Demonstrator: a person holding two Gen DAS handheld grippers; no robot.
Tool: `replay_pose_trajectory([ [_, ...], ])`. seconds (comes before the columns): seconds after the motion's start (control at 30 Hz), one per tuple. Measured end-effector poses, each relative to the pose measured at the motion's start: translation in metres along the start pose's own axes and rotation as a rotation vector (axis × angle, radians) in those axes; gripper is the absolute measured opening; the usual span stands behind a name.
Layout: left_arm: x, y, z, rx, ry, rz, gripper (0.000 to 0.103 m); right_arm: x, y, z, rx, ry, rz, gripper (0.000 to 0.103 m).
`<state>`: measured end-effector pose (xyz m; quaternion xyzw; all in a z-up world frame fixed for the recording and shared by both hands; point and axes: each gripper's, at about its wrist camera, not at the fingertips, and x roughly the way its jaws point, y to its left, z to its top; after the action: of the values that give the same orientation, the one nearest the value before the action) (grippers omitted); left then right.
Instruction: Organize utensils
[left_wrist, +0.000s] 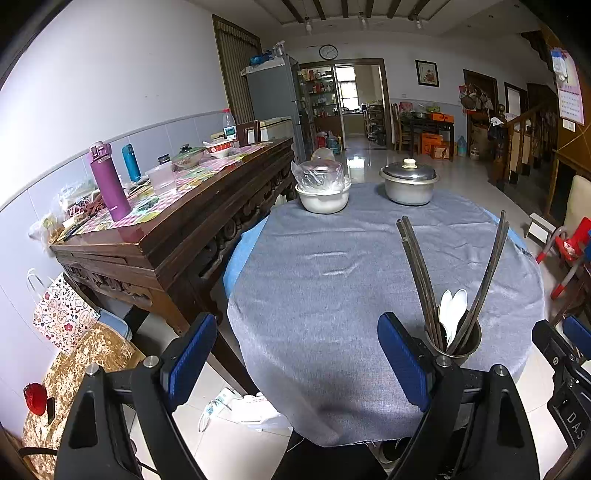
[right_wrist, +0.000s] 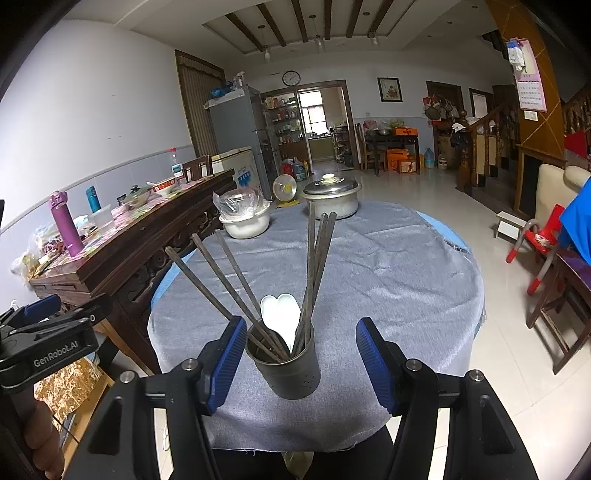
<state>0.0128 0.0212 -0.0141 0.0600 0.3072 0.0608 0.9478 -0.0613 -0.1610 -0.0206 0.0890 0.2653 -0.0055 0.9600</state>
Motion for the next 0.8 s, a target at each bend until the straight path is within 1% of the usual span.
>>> replay_pose_trajectory([
  [0.8, -0.001, 0.01, -0.004, -0.026, 0.004, -0.019, 0.089, 0.002, 0.01, 0.0, -0.027, -0.004, -0.005, 0.066],
])
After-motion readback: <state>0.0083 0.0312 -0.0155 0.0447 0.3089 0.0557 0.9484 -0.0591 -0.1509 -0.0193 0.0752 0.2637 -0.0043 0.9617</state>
